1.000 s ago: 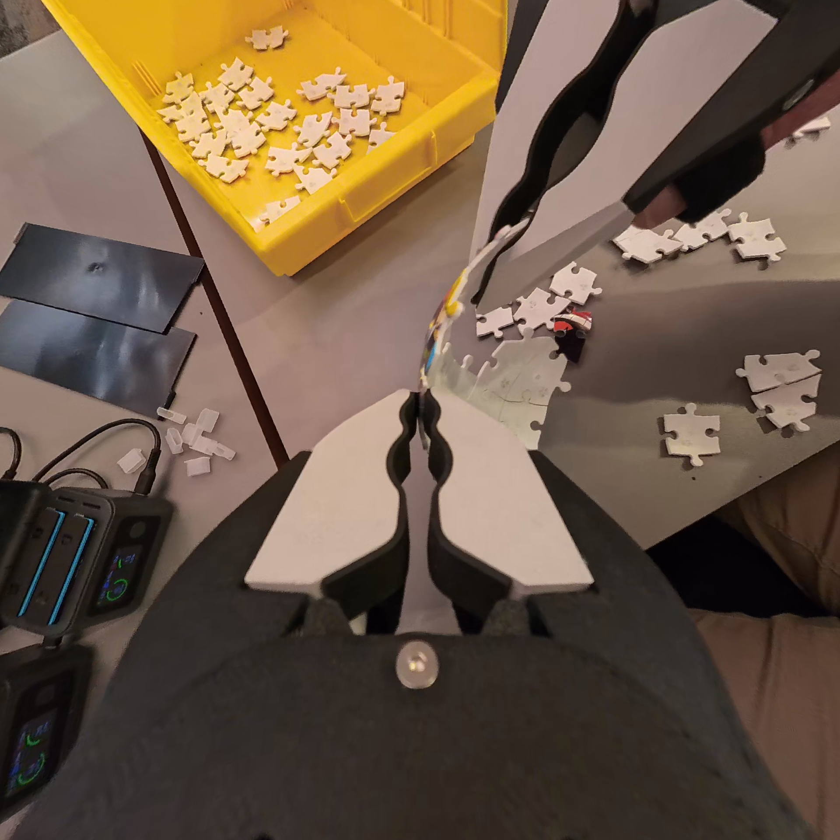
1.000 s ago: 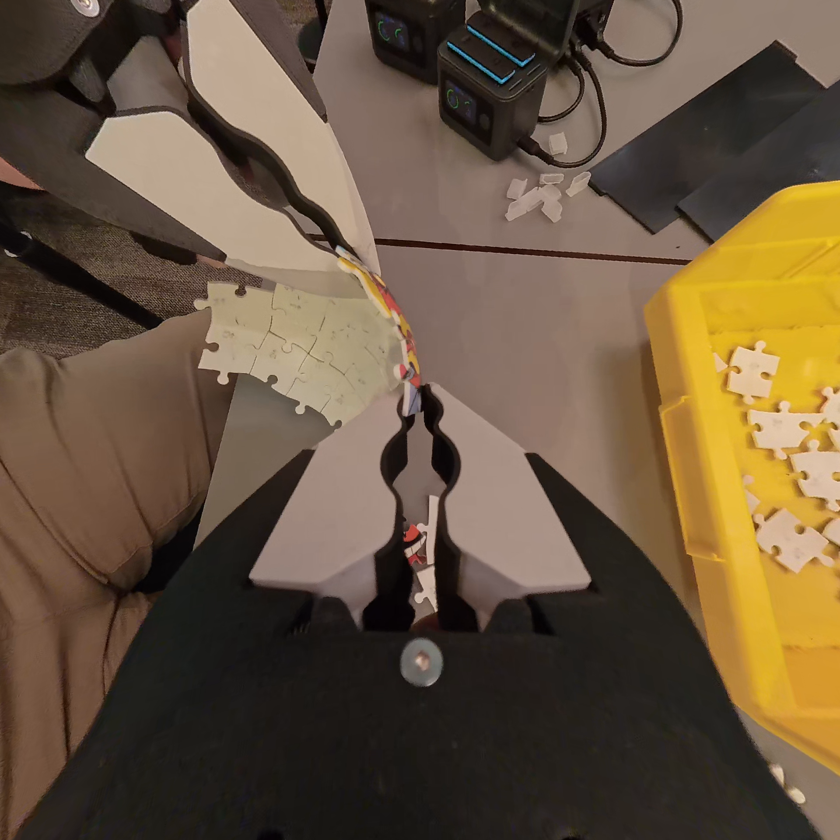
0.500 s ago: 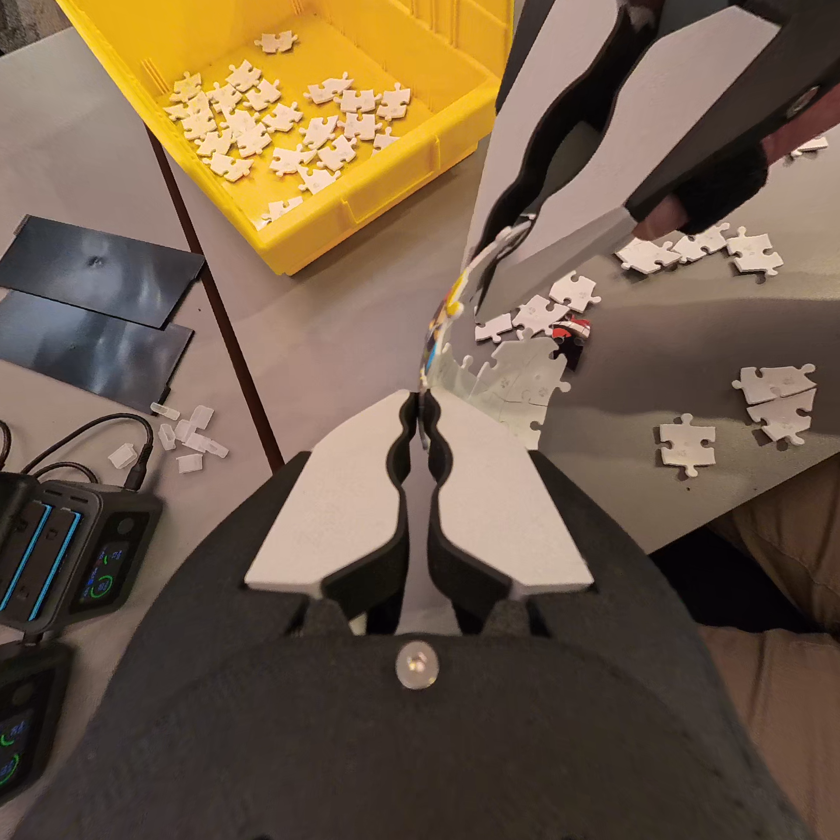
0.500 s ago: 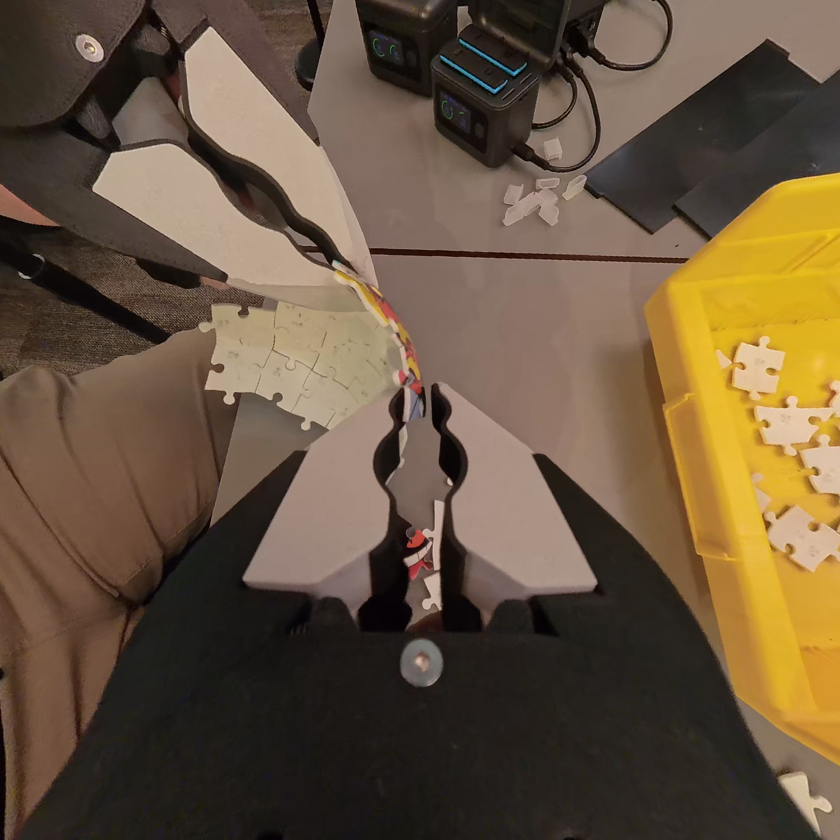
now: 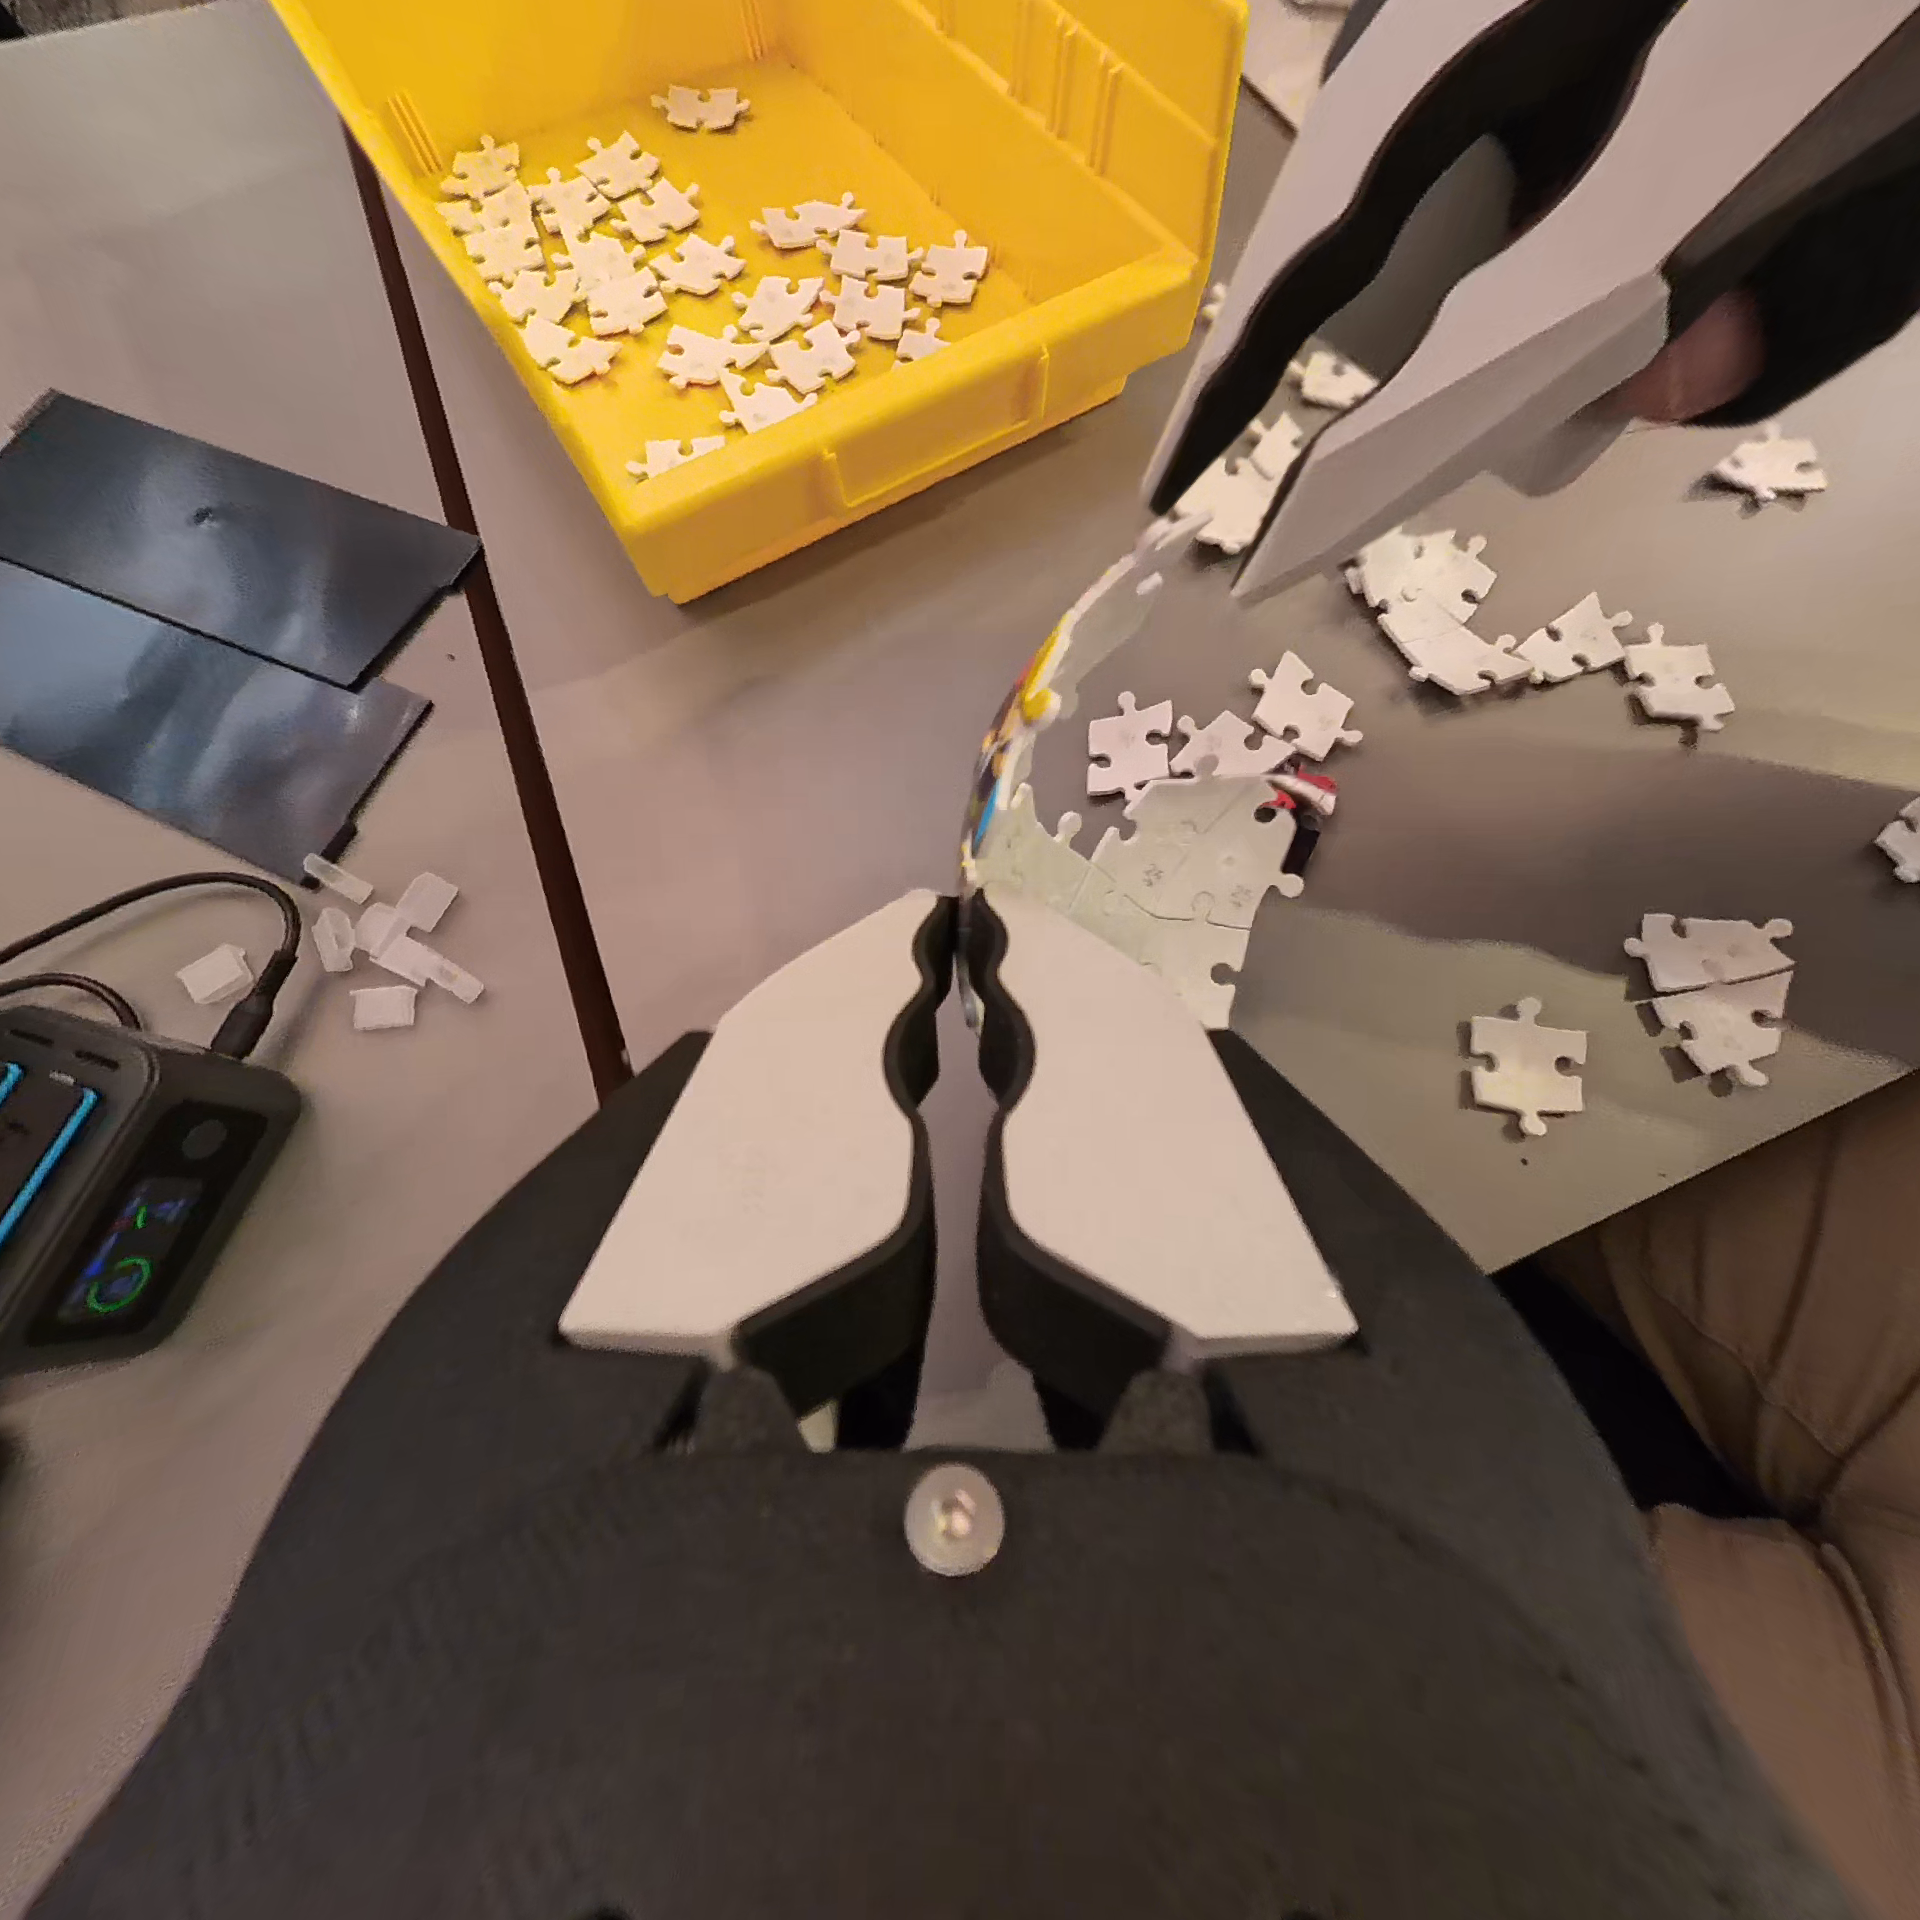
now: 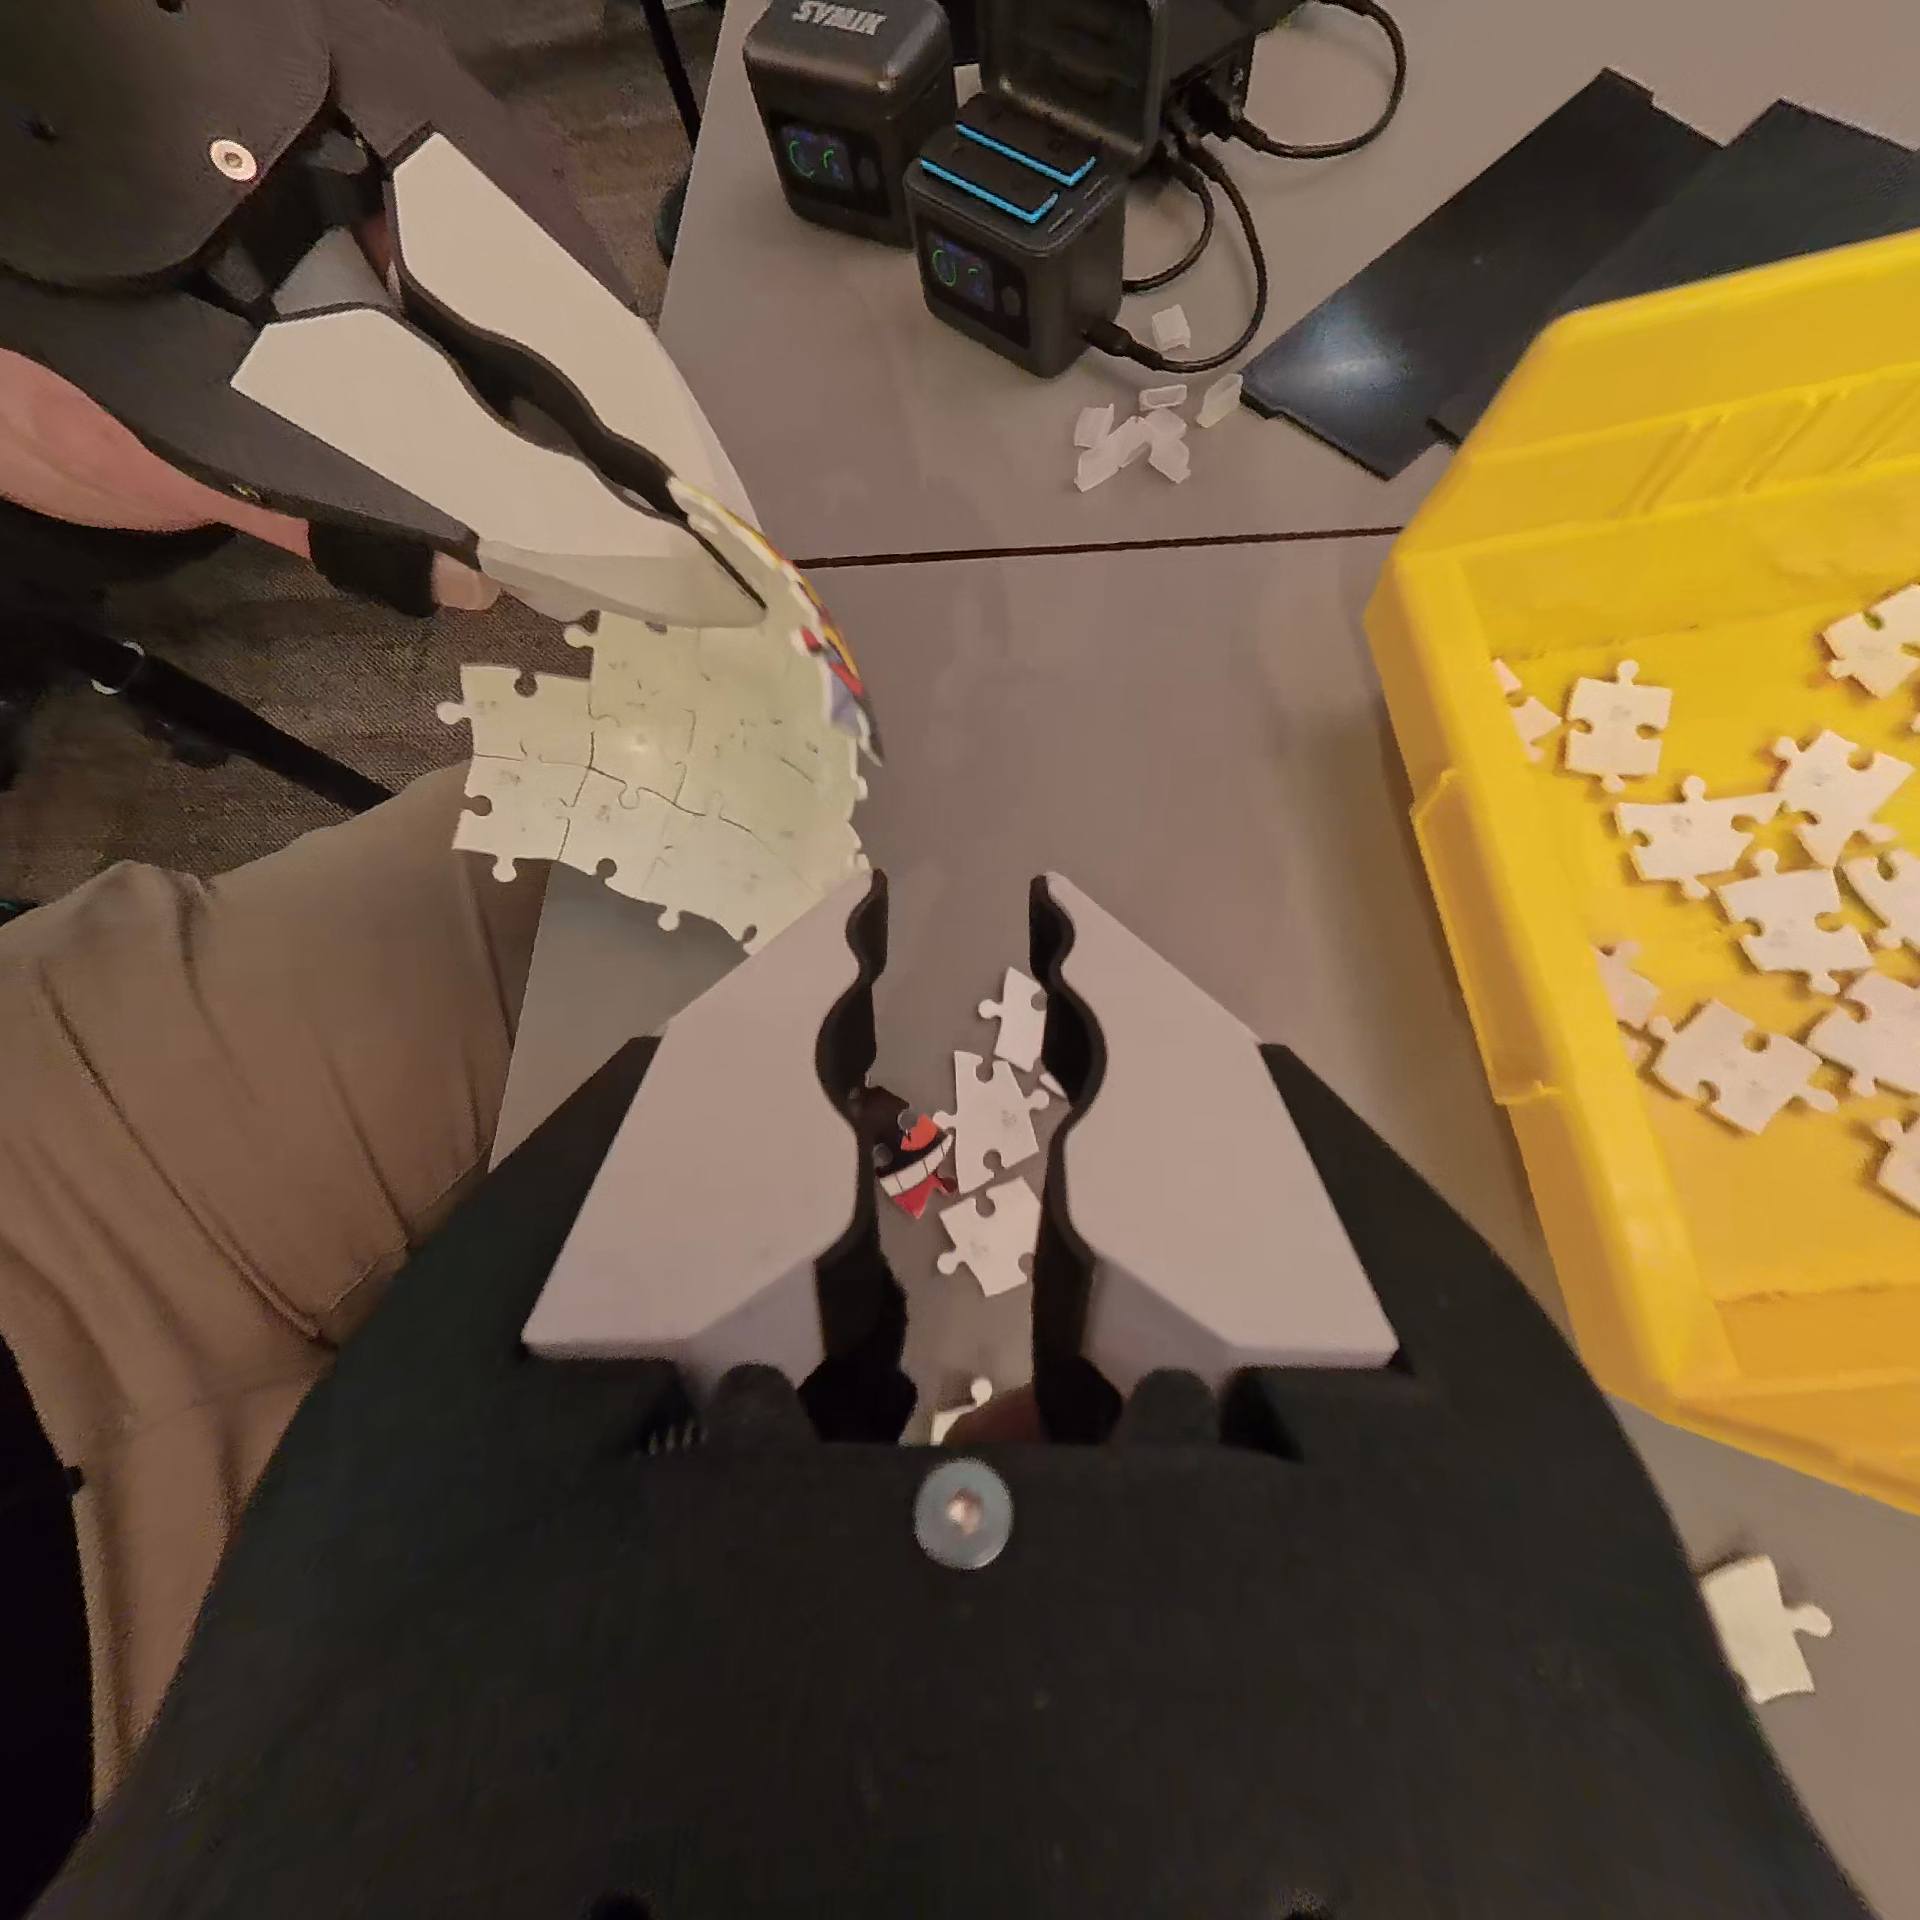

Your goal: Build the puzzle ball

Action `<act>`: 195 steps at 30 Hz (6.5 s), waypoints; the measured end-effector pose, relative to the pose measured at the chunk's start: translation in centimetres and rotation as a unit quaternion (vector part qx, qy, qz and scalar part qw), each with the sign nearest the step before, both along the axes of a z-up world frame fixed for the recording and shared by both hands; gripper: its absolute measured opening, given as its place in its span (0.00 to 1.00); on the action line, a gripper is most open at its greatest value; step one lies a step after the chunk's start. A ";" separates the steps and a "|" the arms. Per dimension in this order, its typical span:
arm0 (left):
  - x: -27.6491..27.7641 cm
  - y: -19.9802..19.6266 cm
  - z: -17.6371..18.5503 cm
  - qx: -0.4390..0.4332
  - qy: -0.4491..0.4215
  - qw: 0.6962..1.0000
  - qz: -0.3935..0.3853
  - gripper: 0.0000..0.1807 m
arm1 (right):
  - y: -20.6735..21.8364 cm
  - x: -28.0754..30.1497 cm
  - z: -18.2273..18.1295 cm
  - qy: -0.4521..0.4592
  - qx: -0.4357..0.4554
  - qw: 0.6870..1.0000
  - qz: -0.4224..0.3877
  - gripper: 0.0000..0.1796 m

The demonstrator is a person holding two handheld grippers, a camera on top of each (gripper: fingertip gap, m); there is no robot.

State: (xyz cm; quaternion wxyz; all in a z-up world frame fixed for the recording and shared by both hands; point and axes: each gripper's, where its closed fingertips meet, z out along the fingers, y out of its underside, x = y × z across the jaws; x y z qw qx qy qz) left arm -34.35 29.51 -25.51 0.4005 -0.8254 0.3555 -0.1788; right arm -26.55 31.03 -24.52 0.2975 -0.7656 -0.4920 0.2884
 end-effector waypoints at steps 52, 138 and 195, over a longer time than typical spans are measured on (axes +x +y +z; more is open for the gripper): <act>-3.4 -1.5 -2.8 -0.065 -0.115 0.989 0.070 0.01 | -3.5 3.3 -8.2 -0.148 0.117 0.975 0.120 0.00; -1.8 -1.7 -2.9 -0.074 -0.118 0.988 0.061 0.01 | -12.6 4.3 -7.8 -0.117 -0.076 0.984 0.115 0.18; 0.3 -2.0 -4.9 -0.118 -0.142 0.982 0.045 0.01 | -12.4 2.6 -9.6 -0.149 -0.042 0.983 0.101 0.00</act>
